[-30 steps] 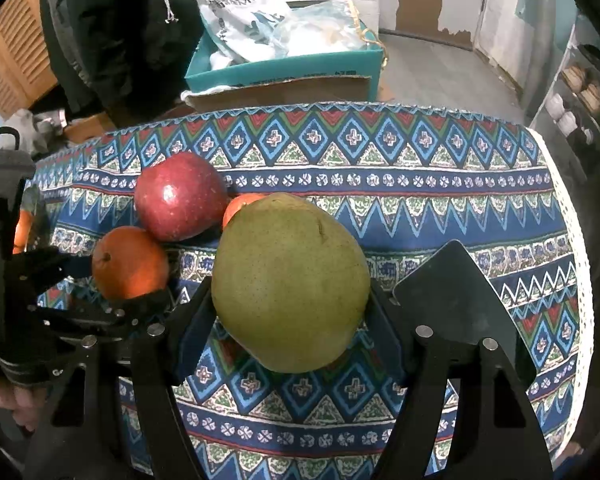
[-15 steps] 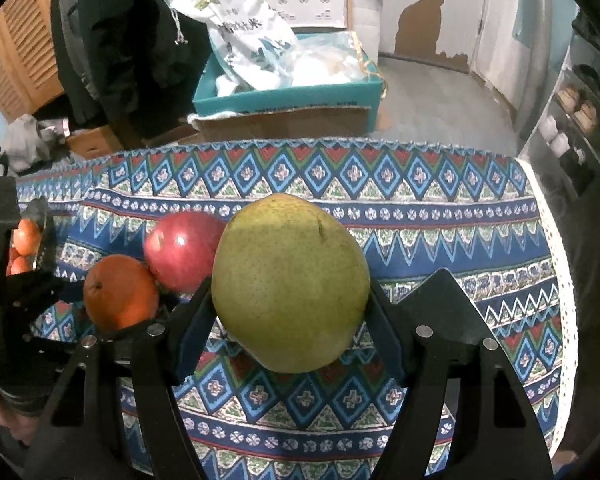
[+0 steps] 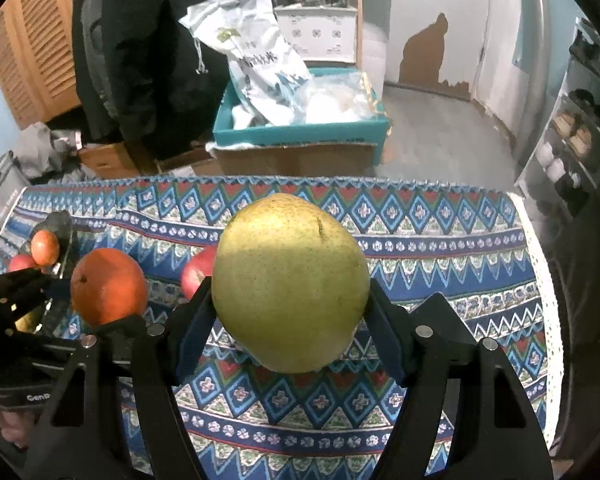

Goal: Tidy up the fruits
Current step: 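Carry the orange with the left tool while the right tool carries the pear to the glass plate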

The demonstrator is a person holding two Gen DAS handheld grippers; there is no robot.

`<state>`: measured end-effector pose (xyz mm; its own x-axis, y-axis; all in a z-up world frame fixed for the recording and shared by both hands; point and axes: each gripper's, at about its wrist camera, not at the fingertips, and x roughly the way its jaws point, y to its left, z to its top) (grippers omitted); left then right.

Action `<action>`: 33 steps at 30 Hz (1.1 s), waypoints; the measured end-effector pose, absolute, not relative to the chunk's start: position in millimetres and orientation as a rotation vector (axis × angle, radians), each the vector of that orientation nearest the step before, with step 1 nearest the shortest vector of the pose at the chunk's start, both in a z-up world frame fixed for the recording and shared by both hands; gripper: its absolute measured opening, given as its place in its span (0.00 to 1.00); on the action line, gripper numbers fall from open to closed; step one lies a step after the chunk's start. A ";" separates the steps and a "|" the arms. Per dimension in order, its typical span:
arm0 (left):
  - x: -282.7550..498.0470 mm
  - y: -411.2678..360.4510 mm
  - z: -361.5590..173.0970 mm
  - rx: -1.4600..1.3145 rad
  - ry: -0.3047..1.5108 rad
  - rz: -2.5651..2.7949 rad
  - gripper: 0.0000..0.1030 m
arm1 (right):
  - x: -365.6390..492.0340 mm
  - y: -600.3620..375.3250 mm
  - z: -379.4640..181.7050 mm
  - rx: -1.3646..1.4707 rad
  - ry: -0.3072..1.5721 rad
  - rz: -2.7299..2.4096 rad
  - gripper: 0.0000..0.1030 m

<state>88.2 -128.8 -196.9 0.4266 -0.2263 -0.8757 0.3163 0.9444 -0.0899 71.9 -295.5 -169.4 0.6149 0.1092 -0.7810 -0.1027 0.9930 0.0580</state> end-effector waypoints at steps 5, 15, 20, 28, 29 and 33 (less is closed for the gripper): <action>81.4 -120.0 -176.6 0.088 1.030 -0.329 0.66 | 67.3 -289.6 -155.3 0.005 0.865 0.131 0.70; 63.0 -97.1 -137.1 0.056 0.938 -0.316 0.66 | 56.9 -273.4 -122.1 -0.007 0.781 0.155 0.70; 54.0 -86.3 -120.8 0.041 0.902 -0.307 0.66 | 50.5 -265.3 -108.3 -0.011 0.750 0.171 0.70; 42.8 -62.8 -99.4 -0.002 0.867 -0.286 0.66 | 39.3 -249.7 -86.1 -0.024 0.706 0.205 0.70; 41.7 -59.6 -97.6 -0.008 0.864 -0.282 0.66 | 38.0 -247.4 -83.8 -0.027 0.699 0.210 0.70; 38.3 -45.4 -93.6 -0.027 0.854 -0.264 0.66 | 34.1 -237.1 -75.7 -0.031 0.684 0.236 0.70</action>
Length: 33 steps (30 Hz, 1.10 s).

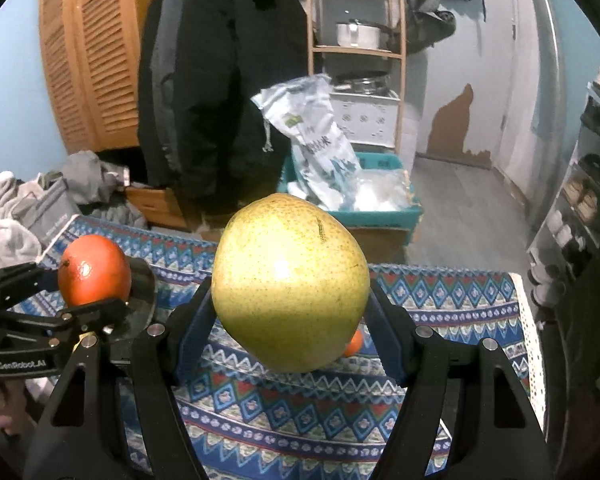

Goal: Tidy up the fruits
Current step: 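Carry the orange with the left tool while the right tool carries the pear to the glass plate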

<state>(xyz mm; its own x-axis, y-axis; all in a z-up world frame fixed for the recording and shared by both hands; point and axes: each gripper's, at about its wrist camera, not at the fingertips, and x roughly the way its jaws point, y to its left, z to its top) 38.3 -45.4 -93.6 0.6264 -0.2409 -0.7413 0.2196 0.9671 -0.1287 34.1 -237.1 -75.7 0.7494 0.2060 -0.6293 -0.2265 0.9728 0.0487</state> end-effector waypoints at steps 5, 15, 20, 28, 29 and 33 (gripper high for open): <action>36.0 -29.3 -93.5 -0.035 0.850 -0.231 0.66 | 34.4 -221.6 -70.0 -0.039 0.678 0.267 0.70; 35.0 2.9 -100.8 -0.065 0.864 -0.172 0.66 | 46.9 -184.2 -75.6 -0.057 0.705 0.332 0.70; 34.7 19.3 -105.9 -0.076 0.869 -0.144 0.66 | 53.6 -165.9 -79.6 -0.058 0.721 0.361 0.70; 34.0 45.6 -115.7 -0.098 0.886 -0.093 0.66 | 66.1 -132.8 -86.4 -0.081 0.744 0.402 0.70; 33.8 48.7 -116.7 -0.101 0.887 -0.087 0.66 | 68.0 -127.7 -87.9 -0.084 0.749 0.410 0.70; 33.7 60.3 -122.7 -0.112 0.898 -0.063 0.66 | 74.5 -110.8 -93.9 -0.090 0.767 0.434 0.70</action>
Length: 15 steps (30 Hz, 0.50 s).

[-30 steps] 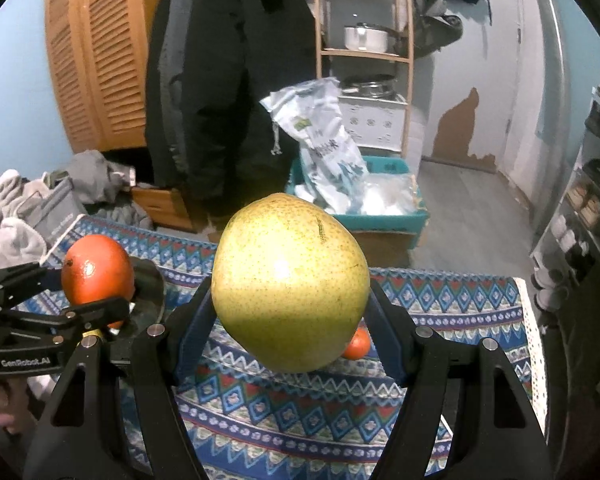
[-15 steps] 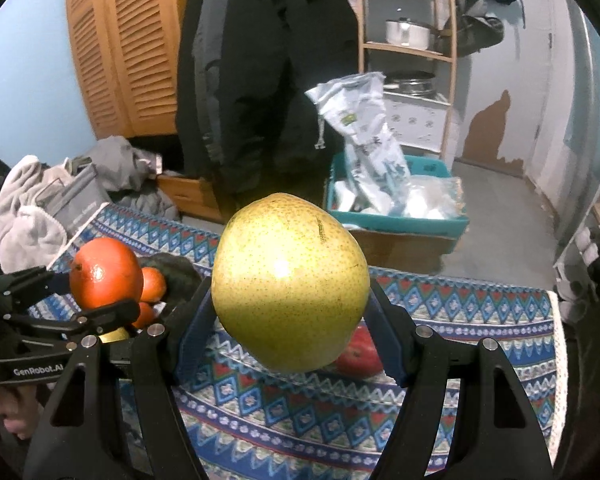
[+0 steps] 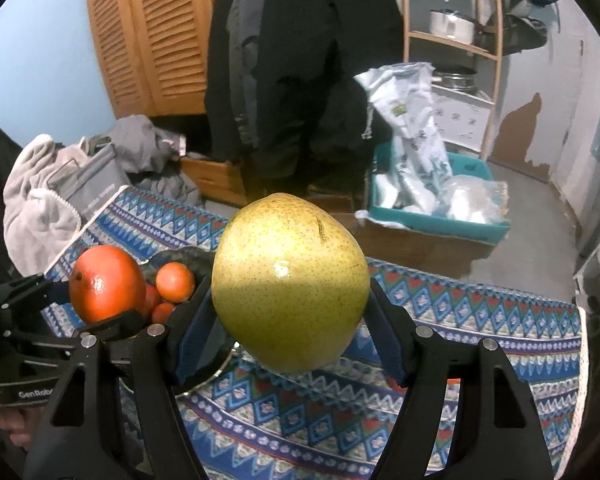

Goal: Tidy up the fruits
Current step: 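Carry the orange with the left tool while the right tool carries the pear to the glass plate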

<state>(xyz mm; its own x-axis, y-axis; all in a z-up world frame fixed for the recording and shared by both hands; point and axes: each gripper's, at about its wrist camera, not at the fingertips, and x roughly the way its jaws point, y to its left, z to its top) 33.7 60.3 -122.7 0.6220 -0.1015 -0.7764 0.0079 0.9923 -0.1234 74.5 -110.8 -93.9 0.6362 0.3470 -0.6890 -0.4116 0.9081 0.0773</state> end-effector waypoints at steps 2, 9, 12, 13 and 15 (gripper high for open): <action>33.7 63.8 -126.4 -0.115 0.905 -0.054 0.66 | 78.9 -101.0 -98.8 -0.091 0.781 0.450 0.70; 37.5 82.1 -152.9 -0.141 0.971 -0.020 0.66 | 91.2 -76.6 -118.9 -0.095 0.832 0.490 0.70; 39.0 88.7 -165.4 -0.152 1.002 -0.003 0.66 | 97.0 -66.9 -129.5 -0.096 0.861 0.502 0.70; 39.7 90.4 -169.1 -0.154 1.011 0.000 0.66 | 99.2 -62.9 -133.8 -0.099 0.872 0.505 0.70; 41.4 93.7 -177.4 -0.156 1.030 0.007 0.66 | 103.4 -54.8 -142.1 -0.105 0.895 0.517 0.70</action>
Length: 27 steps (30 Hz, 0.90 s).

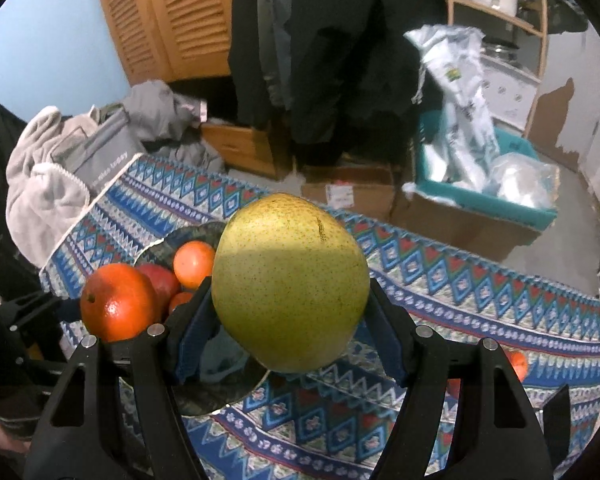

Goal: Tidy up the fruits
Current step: 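Carry the orange with the left tool while the right tool carries the pear to the glass plate, then open both tools to release the orange and pear onto the glass plate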

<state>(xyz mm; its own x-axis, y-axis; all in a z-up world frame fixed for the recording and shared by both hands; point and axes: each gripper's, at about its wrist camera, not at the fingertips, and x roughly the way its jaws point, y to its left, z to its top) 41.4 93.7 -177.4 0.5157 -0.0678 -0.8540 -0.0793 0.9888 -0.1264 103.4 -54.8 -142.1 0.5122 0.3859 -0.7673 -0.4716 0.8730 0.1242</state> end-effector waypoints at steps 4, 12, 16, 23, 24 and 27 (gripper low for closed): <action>43.6 97.6 -190.9 -0.156 1.061 0.020 0.66 | 108.7 -40.5 -159.0 -0.132 0.932 0.528 0.70; 47.4 103.4 -210.1 -0.172 1.113 0.037 0.66 | 114.7 -20.1 -179.9 -0.163 0.994 0.551 0.70; 47.7 105.5 -217.1 -0.184 1.139 0.047 0.66 | 116.5 -15.1 -185.9 -0.162 1.014 0.558 0.70; 46.2 105.3 -219.2 -0.180 1.153 0.045 0.66 | 118.3 -10.3 -194.4 -0.159 1.052 0.563 0.70; 46.8 105.1 -219.5 -0.177 1.156 0.045 0.66 | 118.3 -9.6 -196.0 -0.160 1.058 0.564 0.70; 47.3 104.3 -219.6 -0.176 1.159 0.044 0.67 | 117.5 -8.8 -200.7 -0.163 1.075 0.568 0.70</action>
<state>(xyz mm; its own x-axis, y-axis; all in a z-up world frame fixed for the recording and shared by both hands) 47.3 104.3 -219.6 0.4007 -0.0562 -0.9145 -0.1255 0.9853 -0.1156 117.5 -8.8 -200.7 0.3492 0.3587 -0.8657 -0.5129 0.8463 0.1438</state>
